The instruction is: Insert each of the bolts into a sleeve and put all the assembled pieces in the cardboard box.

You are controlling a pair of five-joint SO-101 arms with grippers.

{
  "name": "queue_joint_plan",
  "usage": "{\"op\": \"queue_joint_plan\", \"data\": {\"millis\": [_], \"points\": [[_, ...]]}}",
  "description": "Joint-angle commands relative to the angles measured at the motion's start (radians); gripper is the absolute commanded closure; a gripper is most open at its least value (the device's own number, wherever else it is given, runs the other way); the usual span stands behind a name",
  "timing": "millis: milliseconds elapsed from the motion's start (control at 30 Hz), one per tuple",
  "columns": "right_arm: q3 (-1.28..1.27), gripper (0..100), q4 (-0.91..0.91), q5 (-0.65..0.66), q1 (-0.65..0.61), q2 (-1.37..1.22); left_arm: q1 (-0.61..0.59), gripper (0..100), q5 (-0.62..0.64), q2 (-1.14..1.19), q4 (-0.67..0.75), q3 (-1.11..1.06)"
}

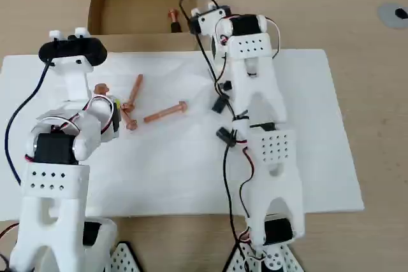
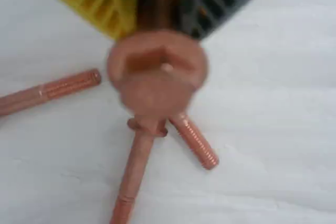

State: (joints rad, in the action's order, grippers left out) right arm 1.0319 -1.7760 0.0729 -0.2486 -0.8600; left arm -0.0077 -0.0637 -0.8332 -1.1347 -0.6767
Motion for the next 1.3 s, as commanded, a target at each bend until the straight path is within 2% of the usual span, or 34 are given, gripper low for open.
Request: {"op": "queue_joint_plan", "data": {"millis": [0,300,400,533,667,1267], "points": [[0.036,98.8,-0.012,0.009,-0.015,0.157,0.017,99,-0.005,-0.022,0.015,0.008],[-0.331,98.6,-0.011,0.109,-0.024,0.176,0.017,99,-0.005,-0.022,0.015,0.008],[-0.332,97.7,0.0,0.112,-0.019,0.176,0.017,99,-0.005,-0.022,0.015,0.008],[-0.332,88.0,-0.005,0.118,-0.013,0.18,0.017,99,-0.005,-0.022,0.015,0.008],[-0.332,81.4,-0.006,0.18,-0.013,0.18,0.017,99,-0.005,-0.022,0.015,0.008],[-0.332,81.0,-0.009,0.181,-0.019,0.182,0.017,99,-0.005,-0.022,0.014,0.006]]}}
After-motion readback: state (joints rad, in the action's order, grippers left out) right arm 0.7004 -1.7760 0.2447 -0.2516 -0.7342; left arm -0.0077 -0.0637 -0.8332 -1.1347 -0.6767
